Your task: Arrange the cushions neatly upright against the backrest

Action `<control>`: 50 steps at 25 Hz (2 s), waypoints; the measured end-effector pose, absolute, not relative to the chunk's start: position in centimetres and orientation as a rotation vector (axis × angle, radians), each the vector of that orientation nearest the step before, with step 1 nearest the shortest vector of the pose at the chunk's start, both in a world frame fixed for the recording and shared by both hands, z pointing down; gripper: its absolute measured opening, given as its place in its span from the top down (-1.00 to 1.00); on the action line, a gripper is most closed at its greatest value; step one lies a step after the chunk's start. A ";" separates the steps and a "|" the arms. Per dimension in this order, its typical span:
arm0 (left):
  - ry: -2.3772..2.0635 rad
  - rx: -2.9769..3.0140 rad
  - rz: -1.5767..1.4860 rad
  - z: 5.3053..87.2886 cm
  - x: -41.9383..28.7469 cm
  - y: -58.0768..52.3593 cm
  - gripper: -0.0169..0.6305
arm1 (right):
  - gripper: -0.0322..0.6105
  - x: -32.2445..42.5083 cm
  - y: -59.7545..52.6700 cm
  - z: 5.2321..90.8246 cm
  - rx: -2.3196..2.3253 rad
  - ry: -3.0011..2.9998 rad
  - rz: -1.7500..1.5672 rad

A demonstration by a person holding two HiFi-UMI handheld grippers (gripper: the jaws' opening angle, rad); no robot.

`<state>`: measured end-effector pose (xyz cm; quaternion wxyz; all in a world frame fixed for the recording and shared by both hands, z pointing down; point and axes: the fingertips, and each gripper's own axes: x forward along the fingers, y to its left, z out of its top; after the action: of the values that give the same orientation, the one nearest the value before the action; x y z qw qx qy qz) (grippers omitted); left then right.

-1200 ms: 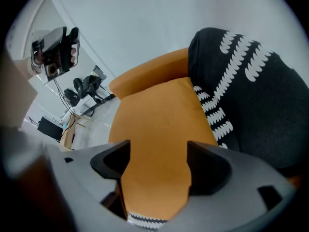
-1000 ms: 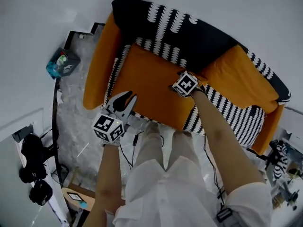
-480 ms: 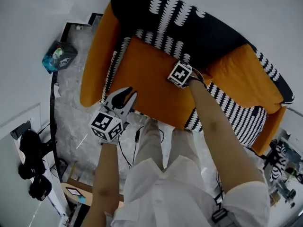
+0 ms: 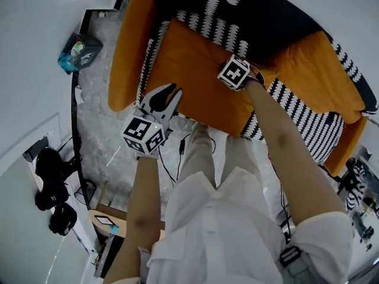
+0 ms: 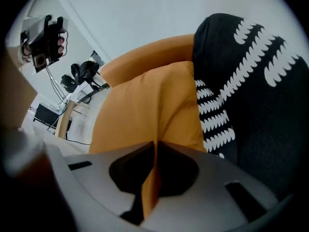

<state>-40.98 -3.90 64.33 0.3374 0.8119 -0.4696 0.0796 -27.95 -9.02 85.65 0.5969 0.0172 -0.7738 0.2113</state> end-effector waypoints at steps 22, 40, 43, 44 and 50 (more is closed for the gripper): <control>-1.238 2.217 0.186 54.3 -42.1 -6.4 0.66 | 0.86 -32.8 -19.4 68.4 0.429 -2.023 0.138; -1.190 2.174 0.180 57.2 -41.6 -8.4 0.66 | 0.86 -33.5 -22.9 74.5 0.263 -1.978 -0.214; -1.193 2.184 0.176 56.9 -41.3 -9.3 0.66 | 0.86 -34.1 -22.8 74.1 0.196 -1.983 -0.300; -1.195 2.187 0.172 56.7 -41.2 -9.7 0.66 | 0.86 -34.4 -22.9 74.1 0.157 -1.971 -0.355; -1.187 2.203 0.156 56.3 -40.4 -10.5 0.66 | 0.78 -33.2 -23.5 75.5 0.016 -1.849 -0.491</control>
<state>-40.37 -10.47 56.34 0.3119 0.8348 -0.4498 0.0592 -33.15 -23.47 75.51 0.5761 0.0066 -0.7899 -0.2099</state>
